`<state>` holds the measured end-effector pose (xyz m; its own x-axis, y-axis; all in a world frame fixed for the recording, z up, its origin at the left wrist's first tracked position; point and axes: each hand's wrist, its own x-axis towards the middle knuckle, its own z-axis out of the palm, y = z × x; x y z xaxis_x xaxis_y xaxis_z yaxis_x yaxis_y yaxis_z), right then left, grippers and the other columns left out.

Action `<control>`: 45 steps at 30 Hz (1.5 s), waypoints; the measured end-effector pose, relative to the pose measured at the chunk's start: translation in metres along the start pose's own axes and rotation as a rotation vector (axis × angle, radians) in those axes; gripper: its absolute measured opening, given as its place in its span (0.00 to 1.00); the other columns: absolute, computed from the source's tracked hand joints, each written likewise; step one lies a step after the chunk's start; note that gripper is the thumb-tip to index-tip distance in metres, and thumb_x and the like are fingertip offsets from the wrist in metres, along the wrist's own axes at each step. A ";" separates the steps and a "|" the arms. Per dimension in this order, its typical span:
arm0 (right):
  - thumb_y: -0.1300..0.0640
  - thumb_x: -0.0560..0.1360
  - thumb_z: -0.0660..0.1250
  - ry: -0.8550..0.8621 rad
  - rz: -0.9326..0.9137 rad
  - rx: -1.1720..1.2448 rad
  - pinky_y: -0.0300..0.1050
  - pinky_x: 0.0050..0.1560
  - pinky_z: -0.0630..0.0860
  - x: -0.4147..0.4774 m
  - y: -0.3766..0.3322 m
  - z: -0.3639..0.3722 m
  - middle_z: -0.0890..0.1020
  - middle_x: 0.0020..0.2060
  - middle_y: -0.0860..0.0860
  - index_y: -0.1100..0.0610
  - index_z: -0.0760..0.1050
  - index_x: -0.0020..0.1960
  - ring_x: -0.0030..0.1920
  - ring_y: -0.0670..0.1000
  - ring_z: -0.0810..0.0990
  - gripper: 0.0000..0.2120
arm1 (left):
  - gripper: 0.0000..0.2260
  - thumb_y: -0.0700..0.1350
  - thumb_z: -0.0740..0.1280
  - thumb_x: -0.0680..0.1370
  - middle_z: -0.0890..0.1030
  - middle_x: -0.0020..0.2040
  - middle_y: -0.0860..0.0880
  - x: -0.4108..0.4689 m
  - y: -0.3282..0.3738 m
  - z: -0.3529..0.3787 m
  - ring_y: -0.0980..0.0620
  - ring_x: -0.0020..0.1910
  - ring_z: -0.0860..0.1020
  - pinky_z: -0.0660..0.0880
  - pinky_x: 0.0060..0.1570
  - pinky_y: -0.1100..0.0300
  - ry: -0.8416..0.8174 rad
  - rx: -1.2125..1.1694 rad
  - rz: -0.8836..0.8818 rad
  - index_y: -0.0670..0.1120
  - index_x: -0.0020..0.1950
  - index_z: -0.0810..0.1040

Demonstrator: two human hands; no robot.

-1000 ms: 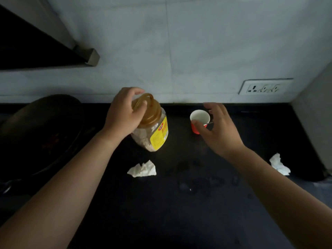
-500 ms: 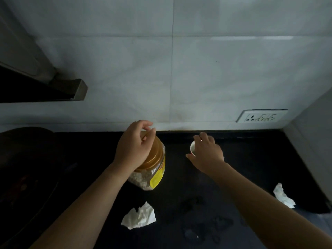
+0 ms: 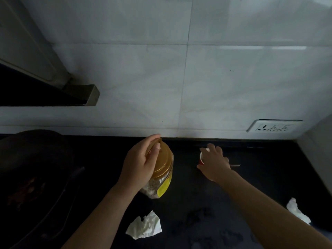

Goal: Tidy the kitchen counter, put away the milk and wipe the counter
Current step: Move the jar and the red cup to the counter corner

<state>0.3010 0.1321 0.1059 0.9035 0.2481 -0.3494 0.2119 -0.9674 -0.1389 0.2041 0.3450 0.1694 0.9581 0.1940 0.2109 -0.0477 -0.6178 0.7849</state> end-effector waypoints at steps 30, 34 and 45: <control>0.39 0.72 0.63 0.247 0.027 0.392 0.43 0.53 0.71 -0.178 -0.017 -0.008 0.65 0.65 0.47 0.40 0.60 0.68 0.62 0.50 0.66 0.26 | 0.09 0.47 0.63 0.78 0.83 0.49 0.51 -0.011 0.031 -0.014 0.52 0.50 0.80 0.70 0.49 0.63 0.044 0.110 0.017 0.47 0.52 0.80; 0.40 0.72 0.64 0.321 0.016 0.423 0.43 0.53 0.70 -0.208 -0.012 -0.009 0.65 0.65 0.46 0.39 0.60 0.68 0.63 0.51 0.66 0.26 | 0.08 0.46 0.64 0.77 0.83 0.48 0.52 -0.032 0.056 -0.030 0.56 0.48 0.79 0.70 0.46 0.69 0.083 0.114 0.141 0.47 0.51 0.81; 0.39 0.72 0.63 0.397 -0.059 0.469 0.41 0.52 0.70 -0.323 0.017 0.007 0.68 0.63 0.44 0.39 0.61 0.68 0.61 0.48 0.68 0.26 | 0.06 0.46 0.66 0.76 0.82 0.45 0.58 -0.158 0.120 -0.048 0.68 0.44 0.76 0.67 0.44 0.81 0.172 0.075 0.196 0.49 0.50 0.81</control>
<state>0.0103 0.0361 0.2098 0.9841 0.1752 0.0301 0.1607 -0.8044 -0.5719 0.0333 0.2765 0.2579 0.8703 0.1881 0.4552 -0.1998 -0.7099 0.6754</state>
